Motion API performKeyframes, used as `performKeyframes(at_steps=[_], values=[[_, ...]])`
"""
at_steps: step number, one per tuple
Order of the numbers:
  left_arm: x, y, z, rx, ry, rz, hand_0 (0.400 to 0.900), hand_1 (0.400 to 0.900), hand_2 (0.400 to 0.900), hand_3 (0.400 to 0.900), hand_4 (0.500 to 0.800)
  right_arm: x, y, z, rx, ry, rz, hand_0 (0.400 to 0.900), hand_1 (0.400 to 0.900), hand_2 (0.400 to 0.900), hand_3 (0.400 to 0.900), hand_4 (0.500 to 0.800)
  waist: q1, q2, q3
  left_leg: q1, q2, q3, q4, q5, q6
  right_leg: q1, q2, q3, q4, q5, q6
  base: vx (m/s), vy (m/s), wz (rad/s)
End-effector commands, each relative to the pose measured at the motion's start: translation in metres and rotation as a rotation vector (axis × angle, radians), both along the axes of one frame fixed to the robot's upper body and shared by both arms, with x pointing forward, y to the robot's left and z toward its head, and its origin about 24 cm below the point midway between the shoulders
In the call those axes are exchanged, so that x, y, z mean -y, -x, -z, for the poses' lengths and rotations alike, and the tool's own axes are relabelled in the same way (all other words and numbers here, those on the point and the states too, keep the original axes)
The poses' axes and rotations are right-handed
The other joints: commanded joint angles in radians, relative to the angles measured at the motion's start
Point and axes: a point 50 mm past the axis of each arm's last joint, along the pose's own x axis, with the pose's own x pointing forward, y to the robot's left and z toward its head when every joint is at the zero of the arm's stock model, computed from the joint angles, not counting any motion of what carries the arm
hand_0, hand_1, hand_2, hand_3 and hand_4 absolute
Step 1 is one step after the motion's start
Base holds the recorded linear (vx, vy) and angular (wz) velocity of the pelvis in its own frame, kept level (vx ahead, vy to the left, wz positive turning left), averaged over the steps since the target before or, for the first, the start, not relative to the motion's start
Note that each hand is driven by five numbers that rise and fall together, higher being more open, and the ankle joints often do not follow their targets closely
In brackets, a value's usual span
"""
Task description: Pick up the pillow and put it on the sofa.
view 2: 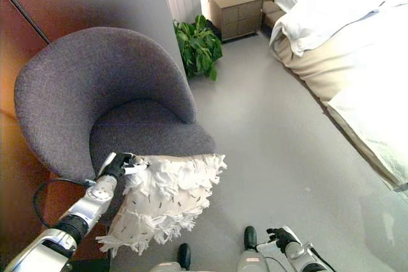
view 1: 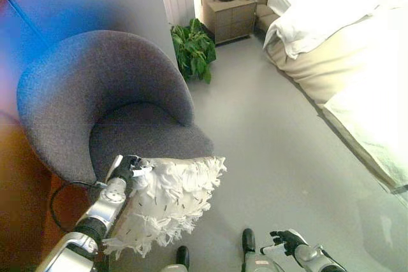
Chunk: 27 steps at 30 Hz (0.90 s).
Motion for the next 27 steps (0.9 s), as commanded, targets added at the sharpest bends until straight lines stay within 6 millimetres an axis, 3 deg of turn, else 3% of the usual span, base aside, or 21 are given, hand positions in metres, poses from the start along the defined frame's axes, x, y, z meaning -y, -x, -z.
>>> performKeyframes(at_steps=[1,15,27], values=[[-0.039,-0.056,-0.143,0.467,-0.060,-0.065,0.400,0.400,0.400,0.400,0.500,0.017,0.017,0.001,-0.060,0.060,-0.022,0.900,0.900,0.900,0.900,0.800,0.015,-0.011,-0.116,-0.042,-0.083,0.018,0.085,-0.071,0.073,0.077,0.012,-0.019,0.102,-0.179,0.007,0.06,-0.019,0.07],[-0.078,-0.060,-0.259,0.596,-0.030,-0.140,0.400,0.400,0.400,0.400,0.500,0.023,0.038,0.007,-0.146,0.063,-0.007,0.900,0.900,0.900,0.900,0.800,0.007,0.009,-0.167,-0.015,-0.083,0.018,0.052,-0.062,0.074,0.100,0.020,-0.010,0.073,-0.168,0.021,0.04,-0.003,0.03],[-0.117,-0.042,-0.300,0.594,-0.031,-0.353,0.400,0.400,0.400,0.400,0.500,0.034,0.056,0.008,-0.181,0.089,0.022,0.900,0.900,0.900,0.900,0.800,-0.019,0.020,-0.182,-0.024,-0.088,0.048,0.005,-0.038,0.069,0.085,0.027,-0.011,0.048,-0.151,0.035,0.06,0.024,0.03]])
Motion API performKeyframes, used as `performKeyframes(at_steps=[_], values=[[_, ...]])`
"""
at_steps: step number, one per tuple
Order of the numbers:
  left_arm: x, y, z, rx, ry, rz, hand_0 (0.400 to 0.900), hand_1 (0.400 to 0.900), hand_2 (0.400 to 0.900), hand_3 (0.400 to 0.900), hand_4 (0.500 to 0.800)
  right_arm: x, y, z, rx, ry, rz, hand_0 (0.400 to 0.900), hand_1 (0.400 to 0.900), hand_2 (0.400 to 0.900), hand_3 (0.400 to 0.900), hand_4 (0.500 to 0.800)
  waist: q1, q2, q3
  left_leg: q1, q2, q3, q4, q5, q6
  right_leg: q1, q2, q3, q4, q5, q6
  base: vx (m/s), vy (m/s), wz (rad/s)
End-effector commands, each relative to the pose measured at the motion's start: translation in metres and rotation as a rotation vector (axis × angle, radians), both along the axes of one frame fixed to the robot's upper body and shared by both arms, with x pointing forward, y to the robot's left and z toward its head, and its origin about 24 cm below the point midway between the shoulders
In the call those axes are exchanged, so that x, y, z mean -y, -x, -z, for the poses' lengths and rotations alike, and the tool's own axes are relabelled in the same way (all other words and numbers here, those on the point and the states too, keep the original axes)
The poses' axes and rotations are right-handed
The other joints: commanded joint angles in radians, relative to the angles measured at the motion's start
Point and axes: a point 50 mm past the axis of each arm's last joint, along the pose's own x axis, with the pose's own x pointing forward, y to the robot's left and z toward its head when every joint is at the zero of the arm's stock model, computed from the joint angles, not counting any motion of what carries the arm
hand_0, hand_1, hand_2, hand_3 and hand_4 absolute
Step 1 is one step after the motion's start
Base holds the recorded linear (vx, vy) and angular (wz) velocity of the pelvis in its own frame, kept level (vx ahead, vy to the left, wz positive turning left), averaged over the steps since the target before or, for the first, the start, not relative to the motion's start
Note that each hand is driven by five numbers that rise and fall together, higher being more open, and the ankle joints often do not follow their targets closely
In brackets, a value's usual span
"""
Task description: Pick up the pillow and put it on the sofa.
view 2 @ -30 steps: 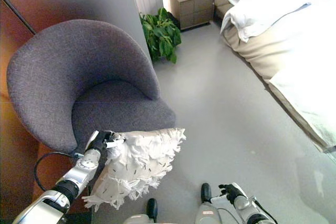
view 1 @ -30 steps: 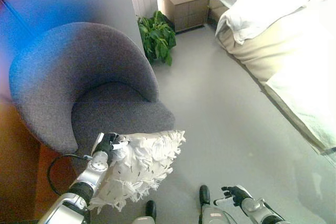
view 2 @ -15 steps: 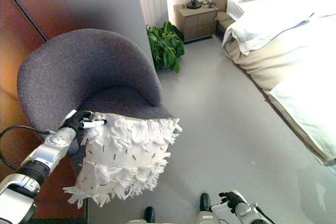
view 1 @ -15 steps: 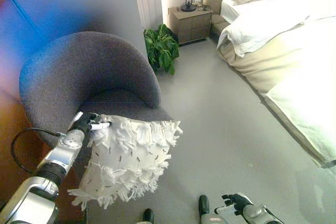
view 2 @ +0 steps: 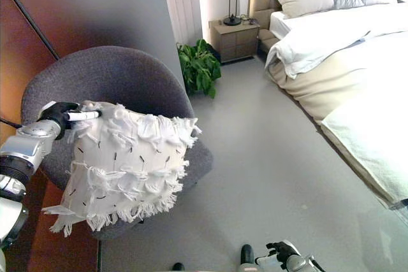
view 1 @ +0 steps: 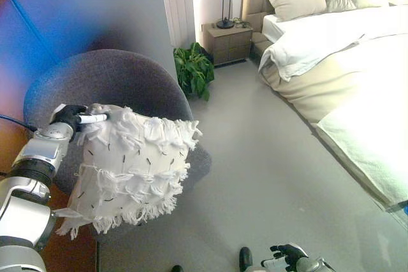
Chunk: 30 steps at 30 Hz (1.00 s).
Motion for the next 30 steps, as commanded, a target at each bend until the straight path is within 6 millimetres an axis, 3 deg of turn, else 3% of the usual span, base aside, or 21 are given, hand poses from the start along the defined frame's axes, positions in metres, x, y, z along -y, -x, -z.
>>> performKeyframes(at_steps=[1,7,16,19,26,27,28,30], values=[[-0.031,0.008,-0.148,0.451,-0.104,-0.155,0.400,0.400,0.400,0.400,0.500,0.034,0.026,-0.003,-0.089,0.101,0.006,0.900,0.900,0.900,0.900,0.800,-0.014,0.046,-0.086,-0.024,-0.096,0.056,0.015,-0.032,0.083,0.074,0.020,-0.003,0.048,-0.140,0.038,0.04,0.037,0.07],[-0.031,0.006,-0.146,0.445,-0.028,-0.190,0.400,0.400,0.400,0.400,0.500,0.033,0.026,-0.002,-0.074,0.097,0.028,0.900,0.900,0.900,0.900,0.800,-0.009,0.046,-0.062,-0.052,-0.107,0.048,0.011,-0.031,0.091,0.043,0.015,-0.006,0.058,-0.145,0.038,0.00,0.026,0.09],[-0.018,-0.008,-0.109,0.454,0.190,-0.229,0.400,0.400,0.400,0.400,0.500,0.023,0.011,-0.003,-0.013,0.080,0.007,0.900,0.900,0.900,0.900,0.800,-0.009,0.039,-0.024,-0.074,-0.115,0.041,0.006,-0.033,0.098,0.015,0.013,0.001,0.064,-0.149,0.036,-0.01,0.022,0.06],[-0.017,-0.010,-0.102,0.469,0.182,-0.274,0.400,0.400,0.400,0.400,0.500,0.022,0.006,-0.004,0.009,0.080,-0.004,0.900,0.900,0.900,0.900,0.800,-0.015,0.036,-0.014,-0.080,-0.114,0.042,0.006,-0.033,0.098,0.008,0.013,0.006,0.063,-0.149,0.035,0.00,0.000,0.00],[-0.009,-0.017,-0.105,0.526,0.139,-0.331,0.400,0.400,0.400,0.400,0.500,0.022,-0.011,-0.010,0.062,0.088,-0.013,0.900,0.900,0.900,0.900,0.800,-0.025,0.029,0.034,-0.110,-0.112,0.048,0.006,-0.026,0.097,-0.026,0.017,0.020,0.066,-0.145,0.029,-0.08,0.009,0.03],[-0.008,-0.018,-0.105,0.530,0.141,-0.335,0.478,0.478,0.478,0.478,0.547,0.022,-0.013,-0.010,0.067,0.090,-0.012,0.900,0.900,0.900,0.900,0.800,-0.026,0.029,0.040,-0.114,-0.112,0.049,0.006,-0.025,0.097,-0.029,0.017,0.022,0.066,-0.145,0.029,-0.06,0.007,0.01],[-0.006,-0.019,-0.105,0.523,0.147,-0.343,0.900,0.900,0.900,0.900,0.800,0.022,-0.015,-0.011,0.072,0.091,-0.011,0.900,0.900,0.900,0.900,0.800,-0.027,0.029,0.046,-0.117,-0.112,0.049,0.006,-0.023,0.097,-0.032,0.016,0.023,0.066,-0.144,0.029,-0.06,0.009,0.01],[-0.005,-0.020,-0.103,0.527,0.171,-0.359,0.900,0.900,0.900,0.900,0.800,0.023,-0.017,-0.012,0.078,0.090,-0.013,0.900,0.900,0.900,0.900,0.800,-0.028,0.028,0.053,-0.120,-0.112,0.047,0.007,-0.022,0.095,-0.035,0.016,0.026,0.065,-0.142,0.030,-0.02,0.004,0.00]])
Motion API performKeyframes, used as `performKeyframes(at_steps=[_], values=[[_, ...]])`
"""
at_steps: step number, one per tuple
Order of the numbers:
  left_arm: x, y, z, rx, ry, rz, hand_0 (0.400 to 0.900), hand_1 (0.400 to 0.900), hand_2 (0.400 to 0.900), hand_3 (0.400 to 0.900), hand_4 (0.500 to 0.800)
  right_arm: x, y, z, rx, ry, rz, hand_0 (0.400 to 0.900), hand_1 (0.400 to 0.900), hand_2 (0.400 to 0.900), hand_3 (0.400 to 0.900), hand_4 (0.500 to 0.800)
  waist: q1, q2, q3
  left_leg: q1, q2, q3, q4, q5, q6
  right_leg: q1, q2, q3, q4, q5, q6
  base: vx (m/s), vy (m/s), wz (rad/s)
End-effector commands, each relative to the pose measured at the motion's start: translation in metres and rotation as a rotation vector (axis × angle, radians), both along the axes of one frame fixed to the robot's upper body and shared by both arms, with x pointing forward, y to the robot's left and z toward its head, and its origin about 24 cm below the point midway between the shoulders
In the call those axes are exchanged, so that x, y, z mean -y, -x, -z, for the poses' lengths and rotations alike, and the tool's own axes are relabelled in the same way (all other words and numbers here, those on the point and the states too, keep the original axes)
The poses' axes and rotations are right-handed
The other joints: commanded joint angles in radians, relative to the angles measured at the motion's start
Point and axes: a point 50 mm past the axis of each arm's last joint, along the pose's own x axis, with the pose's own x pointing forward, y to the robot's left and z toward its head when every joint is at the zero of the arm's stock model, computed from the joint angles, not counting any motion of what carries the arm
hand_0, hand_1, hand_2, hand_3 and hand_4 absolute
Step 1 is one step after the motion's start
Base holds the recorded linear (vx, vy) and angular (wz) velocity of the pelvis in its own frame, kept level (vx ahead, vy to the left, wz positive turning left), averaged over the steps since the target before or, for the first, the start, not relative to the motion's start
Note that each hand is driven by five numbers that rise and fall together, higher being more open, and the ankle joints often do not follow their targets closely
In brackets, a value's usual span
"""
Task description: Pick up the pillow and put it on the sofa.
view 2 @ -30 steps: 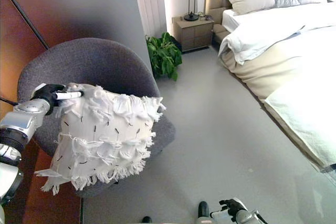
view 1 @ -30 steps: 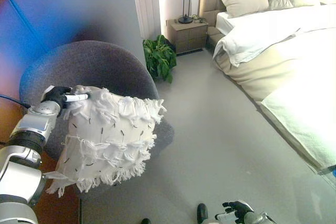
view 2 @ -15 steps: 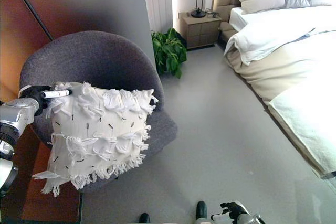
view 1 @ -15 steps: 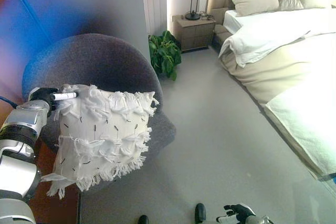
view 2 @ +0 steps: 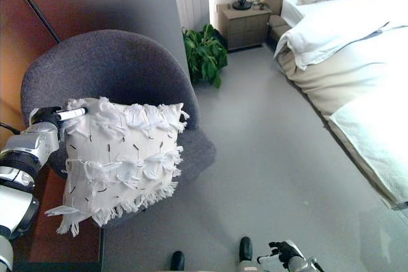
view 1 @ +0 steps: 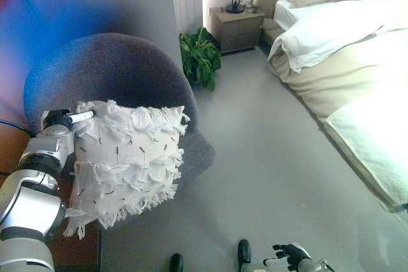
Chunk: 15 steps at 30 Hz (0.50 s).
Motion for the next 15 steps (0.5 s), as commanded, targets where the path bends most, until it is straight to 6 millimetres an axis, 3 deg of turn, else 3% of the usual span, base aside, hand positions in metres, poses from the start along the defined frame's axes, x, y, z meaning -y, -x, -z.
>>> performKeyframes(at_steps=[1,9,15], values=[[-0.009,-0.017,-0.120,0.440,-0.036,-0.105,0.900,0.900,0.900,0.900,0.800,0.016,-0.017,-0.010,0.034,0.070,-0.049,0.900,0.900,0.900,0.900,0.800,-0.025,0.016,0.060,-0.014,-0.110,0.093,-0.004,-0.044,0.107,0.046,0.017,0.065,0.064,-0.141,0.031,0.00,0.000,0.00],[-0.016,-0.011,-0.143,0.444,-0.216,-0.153,0.900,0.900,0.900,0.900,0.800,0.020,-0.017,-0.011,0.034,0.076,-0.051,0.900,0.900,0.900,0.900,0.800,-0.030,0.016,0.058,-0.015,-0.108,0.102,-0.005,-0.038,0.101,0.048,0.014,0.062,0.058,-0.136,0.034,0.00,0.000,0.00],[-0.019,-0.003,-0.177,0.497,-0.360,-0.191,0.900,0.900,0.900,0.900,0.800,0.024,-0.013,-0.011,0.017,0.081,-0.045,0.900,0.900,0.900,0.900,0.800,-0.028,0.020,0.053,-0.012,-0.107,0.109,-0.005,-0.039,0.097,0.053,0.008,0.053,0.058,-0.137,0.036,0.00,0.000,0.00]])
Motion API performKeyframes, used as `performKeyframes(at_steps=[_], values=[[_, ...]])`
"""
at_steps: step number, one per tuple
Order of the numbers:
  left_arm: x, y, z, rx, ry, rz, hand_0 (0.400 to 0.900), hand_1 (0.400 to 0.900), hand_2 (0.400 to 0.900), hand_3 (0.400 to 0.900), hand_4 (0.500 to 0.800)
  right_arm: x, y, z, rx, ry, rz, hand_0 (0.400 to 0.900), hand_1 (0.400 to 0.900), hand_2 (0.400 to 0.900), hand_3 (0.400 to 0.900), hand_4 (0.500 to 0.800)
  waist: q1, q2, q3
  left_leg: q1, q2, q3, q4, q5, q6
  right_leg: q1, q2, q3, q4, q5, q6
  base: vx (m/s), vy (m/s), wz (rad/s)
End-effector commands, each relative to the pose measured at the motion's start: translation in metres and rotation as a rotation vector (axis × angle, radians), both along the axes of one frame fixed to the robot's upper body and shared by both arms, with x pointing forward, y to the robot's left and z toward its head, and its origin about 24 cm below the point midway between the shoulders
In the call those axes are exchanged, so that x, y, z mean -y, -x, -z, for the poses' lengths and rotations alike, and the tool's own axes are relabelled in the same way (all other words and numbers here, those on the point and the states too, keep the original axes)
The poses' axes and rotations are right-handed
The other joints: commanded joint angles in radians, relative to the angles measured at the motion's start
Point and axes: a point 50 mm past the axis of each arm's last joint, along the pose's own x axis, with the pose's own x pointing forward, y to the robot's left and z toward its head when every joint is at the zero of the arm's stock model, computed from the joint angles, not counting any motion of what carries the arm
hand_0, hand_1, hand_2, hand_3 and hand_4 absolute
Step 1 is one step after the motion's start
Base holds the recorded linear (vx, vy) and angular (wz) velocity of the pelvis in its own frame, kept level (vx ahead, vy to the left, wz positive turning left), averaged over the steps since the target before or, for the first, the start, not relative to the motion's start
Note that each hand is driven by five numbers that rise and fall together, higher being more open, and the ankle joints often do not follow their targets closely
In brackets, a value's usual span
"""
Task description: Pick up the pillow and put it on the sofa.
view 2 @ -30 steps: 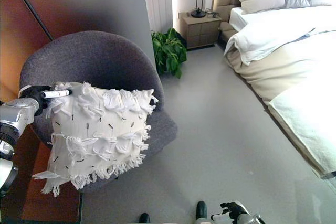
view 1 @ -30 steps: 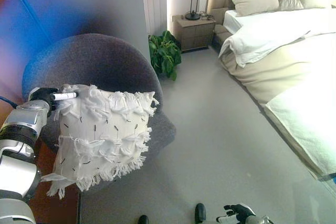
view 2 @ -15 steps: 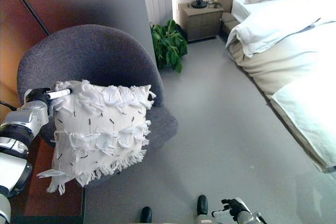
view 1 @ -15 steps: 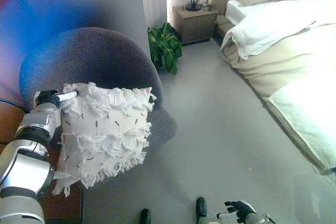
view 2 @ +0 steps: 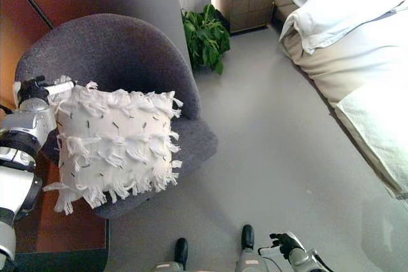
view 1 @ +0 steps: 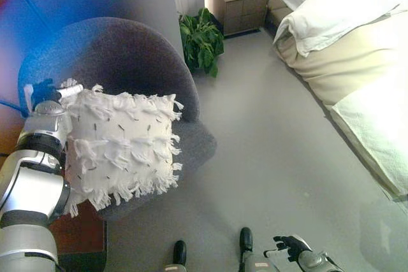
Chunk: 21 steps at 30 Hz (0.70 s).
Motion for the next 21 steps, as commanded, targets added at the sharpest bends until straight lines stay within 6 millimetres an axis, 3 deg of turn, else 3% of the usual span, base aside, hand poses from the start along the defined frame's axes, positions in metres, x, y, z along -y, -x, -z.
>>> performKeyframes(at_steps=[1,6,11,15,17,21], values=[[-0.018,0.016,-0.113,0.290,-0.273,-0.125,0.900,0.900,0.900,0.900,0.800,0.021,0.003,-0.006,-0.025,0.079,-0.045,0.900,0.900,0.900,0.900,0.800,-0.027,0.012,-0.016,-0.010,-0.108,0.104,-0.004,-0.040,0.098,0.055,0.008,0.054,0.058,-0.137,0.035,0.00,0.000,0.00],[-0.019,0.024,-0.136,0.316,-0.391,-0.168,0.900,0.900,0.900,0.900,0.800,0.022,0.007,-0.004,-0.036,0.076,-0.051,0.900,0.900,0.900,0.900,0.800,-0.023,0.013,-0.033,0.000,-0.111,0.104,-0.005,-0.043,0.096,0.067,0.006,0.047,0.054,-0.138,0.038,0.05,0.008,0.00],[-0.014,0.024,-0.149,0.371,-0.375,-0.103,0.900,0.900,0.900,0.900,0.800,0.020,0.008,-0.003,-0.043,0.073,-0.056,0.900,0.900,0.900,0.900,0.800,-0.016,0.015,-0.046,0.010,-0.112,0.104,-0.005,-0.047,0.096,0.077,0.005,0.041,0.053,-0.143,0.038,0.01,0.000,0.00],[0.001,0.010,-0.135,0.390,-0.218,0.093,0.900,0.900,0.900,0.900,0.800,0.016,0.009,-0.002,-0.049,0.066,-0.056,0.900,0.900,0.900,0.900,0.800,-0.010,0.016,-0.054,0.017,-0.112,0.105,-0.006,-0.049,0.094,0.084,0.004,0.037,0.053,-0.145,0.041,0.00,0.000,0.00],[0.014,0.001,-0.123,0.454,-0.053,0.197,0.900,0.900,0.900,0.900,0.800,0.014,0.010,-0.001,-0.051,0.060,-0.054,0.900,0.900,0.900,0.900,0.800,-0.006,0.016,-0.056,0.022,-0.112,0.104,-0.007,-0.051,0.095,0.089,0.006,0.034,0.053,-0.146,0.041,0.00,0.000,0.00],[0.036,-0.012,-0.090,0.442,0.118,0.370,0.900,0.900,0.900,0.900,0.800,0.011,0.012,0.001,-0.054,0.052,-0.049,0.900,0.900,0.900,0.900,0.800,0.001,0.015,-0.064,0.031,-0.111,0.101,-0.007,-0.051,0.094,0.099,0.009,0.028,0.050,-0.146,0.040,0.00,-0.004,-0.01]])
